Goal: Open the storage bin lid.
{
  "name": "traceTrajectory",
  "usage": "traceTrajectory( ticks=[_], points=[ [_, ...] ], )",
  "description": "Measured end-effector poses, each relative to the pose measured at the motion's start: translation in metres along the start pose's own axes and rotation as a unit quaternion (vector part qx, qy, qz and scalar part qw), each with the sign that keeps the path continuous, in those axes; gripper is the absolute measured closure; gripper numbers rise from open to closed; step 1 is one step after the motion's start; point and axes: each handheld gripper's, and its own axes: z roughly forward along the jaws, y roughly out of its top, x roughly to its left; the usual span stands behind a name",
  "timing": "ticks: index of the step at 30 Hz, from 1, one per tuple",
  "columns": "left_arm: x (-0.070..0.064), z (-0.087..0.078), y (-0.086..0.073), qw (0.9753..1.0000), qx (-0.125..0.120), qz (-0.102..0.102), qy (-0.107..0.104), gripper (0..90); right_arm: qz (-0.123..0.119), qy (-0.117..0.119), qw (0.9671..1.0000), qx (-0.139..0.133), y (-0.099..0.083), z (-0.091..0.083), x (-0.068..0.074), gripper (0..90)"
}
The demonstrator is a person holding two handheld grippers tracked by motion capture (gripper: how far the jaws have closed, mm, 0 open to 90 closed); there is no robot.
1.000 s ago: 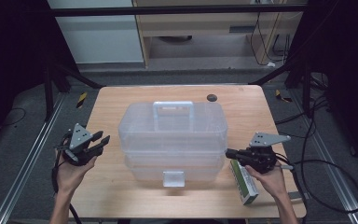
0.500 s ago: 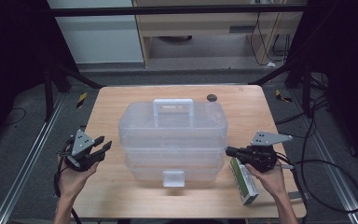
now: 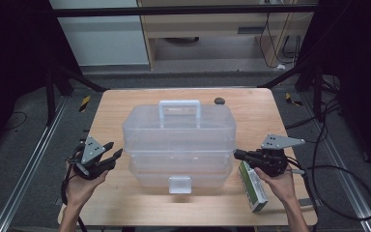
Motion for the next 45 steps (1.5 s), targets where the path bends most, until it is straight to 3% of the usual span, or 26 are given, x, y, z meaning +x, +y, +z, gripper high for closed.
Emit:
traceTrajectory(
  ticks=[18,26,36,45],
  points=[
    [-0.021,-0.002,0.01,0.9994,-0.021,0.024,-0.009,56.5,0.002,-0.006,1.0,-0.005,0.002,0.001,-0.002,90.0],
    [-0.027,-0.007,0.017,0.9987,-0.045,0.024,-0.007,56.9,0.001,-0.005,1.0,-0.003,0.002,0.001,-0.002,90.0],
    [-0.031,-0.001,0.018,0.9984,-0.05,0.025,-0.006,59.0,0.0,-0.004,1.0,-0.003,0.002,0.002,-0.001,90.0],
    [-0.033,0.0,0.017,0.9979,-0.06,0.022,0.007,60.5,0.0,-0.006,1.0,-0.002,0.002,0.003,0.0,89.7]
  ],
)
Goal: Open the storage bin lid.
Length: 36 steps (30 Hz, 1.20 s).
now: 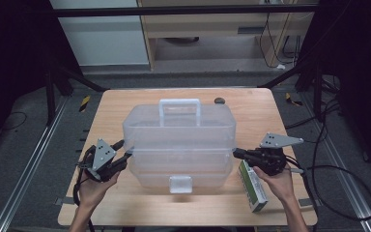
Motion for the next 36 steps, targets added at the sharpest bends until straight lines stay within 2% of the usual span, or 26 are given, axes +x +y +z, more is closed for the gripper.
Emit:
traceTrajectory(
  ticks=[4,7,9,10,11,16,17,23,26,27,32,36],
  points=[
    [0.001,0.0,0.0,1.0,-0.001,-0.003,0.002,60.9,-0.002,-0.006,1.0,0.003,-0.001,0.0,0.0,87.6],
    [0.0,0.0,0.001,1.0,-0.001,-0.004,0.004,61.3,0.0,-0.016,0.9997,0.016,-0.003,0.002,-0.001,85.3],
    [0.0,0.0,0.001,1.0,0.0,-0.003,0.005,61.4,-0.005,-0.044,0.9978,0.049,-0.006,0.007,-0.001,81.0],
    [0.0,0.0,0.001,1.0,0.0,-0.003,0.005,61.5,-0.005,-0.044,0.9978,0.049,-0.006,0.007,-0.001,81.0],
    [0.0,0.0,0.002,1.0,0.0,-0.002,0.006,61.6,-0.005,-0.052,0.9965,0.065,-0.007,0.012,0.0,76.2],
    [0.0,0.0,0.002,1.0,0.0,-0.003,0.008,61.8,-0.004,-0.068,0.9941,0.084,-0.01,0.019,0.001,70.8],
    [0.0,0.0,0.003,1.0,0.0,-0.003,0.008,61.8,0.003,-0.075,0.9931,0.089,-0.01,0.021,0.0,68.4],
    [0.001,0.0,0.004,0.9999,0.0,-0.007,0.008,61.9,0.006,-0.089,0.9911,0.099,-0.013,0.026,-0.001,67.3],
    [0.001,0.0,0.004,0.9999,0.0,-0.008,0.008,62.1,0.021,-0.083,0.992,0.093,-0.015,0.027,-0.002,67.2],
    [0.001,0.0,0.004,0.9999,-0.001,-0.007,0.008,62.1,0.035,-0.077,0.9923,0.091,-0.016,0.027,-0.004,67.2],
    [0.002,0.001,0.005,0.9999,-0.001,-0.007,0.01,62.3,0.034,-0.083,0.9916,0.094,-0.016,0.029,-0.002,67.6],
    [0.001,0.001,0.005,0.9999,0.0,-0.008,0.012,62.5,0.041,-0.097,0.9894,0.1,-0.015,0.032,0.002,68.5]
  ],
)
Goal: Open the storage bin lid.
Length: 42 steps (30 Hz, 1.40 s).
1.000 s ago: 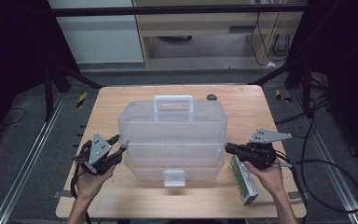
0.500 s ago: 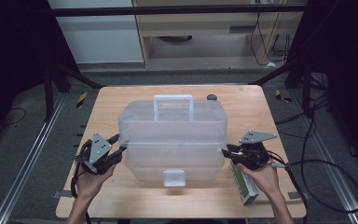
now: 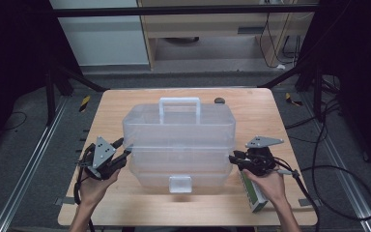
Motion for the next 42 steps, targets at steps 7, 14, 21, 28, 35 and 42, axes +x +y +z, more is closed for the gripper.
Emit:
traceTrajectory(
  ticks=[7,14,21,28,35,42],
  points=[
    [-0.001,0.0,0.001,1.0,0.001,0.005,0.004,62.9,0.033,-0.021,0.9992,0.007,0.001,0.002,0.006,72.0],
    [-0.001,0.0,0.001,1.0,0.001,0.003,0.005,63.1,0.051,-0.022,0.9984,0.009,0.0,0.005,0.01,76.1],
    [0.0,0.0,0.004,1.0,-0.001,0.001,0.01,63.8,0.059,-0.026,0.9979,0.009,0.0,0.005,0.011,76.6],
    [0.001,0.001,0.008,0.9999,-0.002,0.003,0.015,64.7,0.046,-0.048,0.9976,0.018,0.003,0.006,0.017,77.4],
    [0.004,0.002,0.014,0.9998,-0.008,-0.005,0.017,65.6,0.05,-0.046,0.9975,0.019,0.003,0.006,0.016,77.4],
    [0.007,0.003,0.018,0.9998,-0.008,-0.006,0.018,66.5,0.051,-0.044,0.9975,0.022,0.004,0.006,0.015,77.3]
  ],
)
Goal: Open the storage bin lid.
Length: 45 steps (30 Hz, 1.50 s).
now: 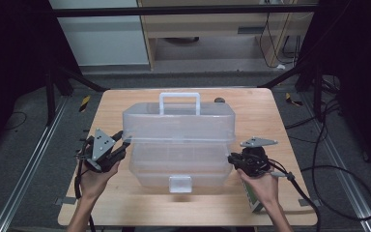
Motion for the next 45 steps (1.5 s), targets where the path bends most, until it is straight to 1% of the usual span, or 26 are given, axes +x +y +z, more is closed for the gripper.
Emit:
traceTrajectory(
  ticks=[7,10,11,12,13,17,22,24,31,38,43,45],
  points=[
    [0.003,0.003,0.006,0.9999,-0.012,-0.006,0.005,67.3,0.001,0.002,1.0,0.001,0.0,0.0,0.0,77.4],
    [0.004,0.003,0.008,0.9999,-0.011,-0.009,0.008,67.8,0.001,0.002,1.0,0.001,0.0,0.0,0.0,77.3],
    [0.004,0.003,0.009,0.9999,-0.006,-0.013,0.009,68.3,0.002,0.003,1.0,0.002,0.0,0.0,0.0,77.3],
    [0.004,0.003,0.009,0.9999,-0.006,-0.013,0.009,68.6,0.002,0.003,1.0,0.002,0.0,0.0,0.0,77.3],
    [0.005,0.004,0.011,0.9998,-0.011,-0.01,0.011,68.6,0.002,0.003,1.0,0.002,0.0,0.0,0.0,77.3],
    [0.006,0.005,0.015,0.9997,-0.008,-0.017,0.014,69.5,0.003,0.005,1.0,0.001,0.0,0.0,-0.001,77.3],
    [0.007,0.006,0.018,0.9996,-0.01,-0.019,0.017,70.3,0.004,0.006,1.0,0.002,0.0,0.0,-0.001,77.3],
    [0.008,0.008,0.02,0.9995,-0.013,-0.018,0.022,70.7,0.004,0.006,1.0,0.002,0.0,0.0,-0.001,77.4],
    [0.012,0.011,0.026,0.9993,-0.013,-0.023,0.025,71.4,0.005,0.007,1.0,0.002,0.0,0.0,-0.002,77.4],
    [0.015,0.015,0.032,0.9992,-0.013,-0.022,0.031,72.0,0.004,0.008,1.0,0.002,0.0,0.0,-0.002,77.5],
    [0.017,0.018,0.038,0.9991,-0.01,-0.016,0.038,73.9,0.003,0.008,1.0,0.002,0.0,0.0,-0.002,77.5],
    [0.019,0.019,0.04,0.9991,-0.01,-0.017,0.038,74.8,0.003,0.008,1.0,0.002,0.0,0.0,-0.002,77.5]
  ],
)
